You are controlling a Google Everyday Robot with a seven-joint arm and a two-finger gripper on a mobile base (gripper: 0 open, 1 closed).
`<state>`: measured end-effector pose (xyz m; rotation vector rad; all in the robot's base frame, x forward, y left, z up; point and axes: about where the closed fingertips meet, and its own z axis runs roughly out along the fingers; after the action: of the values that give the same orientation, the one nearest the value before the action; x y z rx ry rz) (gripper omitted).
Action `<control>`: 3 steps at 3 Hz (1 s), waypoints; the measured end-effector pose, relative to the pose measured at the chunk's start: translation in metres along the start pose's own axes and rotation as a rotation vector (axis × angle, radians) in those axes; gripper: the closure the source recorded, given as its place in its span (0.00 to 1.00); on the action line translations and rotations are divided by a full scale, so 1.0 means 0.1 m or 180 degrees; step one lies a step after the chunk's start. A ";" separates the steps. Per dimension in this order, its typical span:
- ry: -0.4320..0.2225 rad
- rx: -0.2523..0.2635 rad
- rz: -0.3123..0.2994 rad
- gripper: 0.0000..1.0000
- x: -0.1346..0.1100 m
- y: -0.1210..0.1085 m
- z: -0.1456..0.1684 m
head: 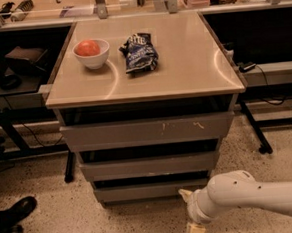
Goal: Open bottom drawer
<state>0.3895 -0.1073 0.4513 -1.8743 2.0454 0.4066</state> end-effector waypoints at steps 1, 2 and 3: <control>0.0000 0.0000 0.0000 0.00 0.00 0.00 0.00; 0.0021 0.0150 0.0118 0.00 0.01 -0.21 0.17; 0.0264 0.0621 -0.0054 0.00 0.17 -0.81 0.35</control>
Offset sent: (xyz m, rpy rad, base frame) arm 0.1266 0.0178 -0.0842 -0.0483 -0.1529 -0.3183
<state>0.4710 -0.1150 0.4140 -1.8169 2.0384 0.1214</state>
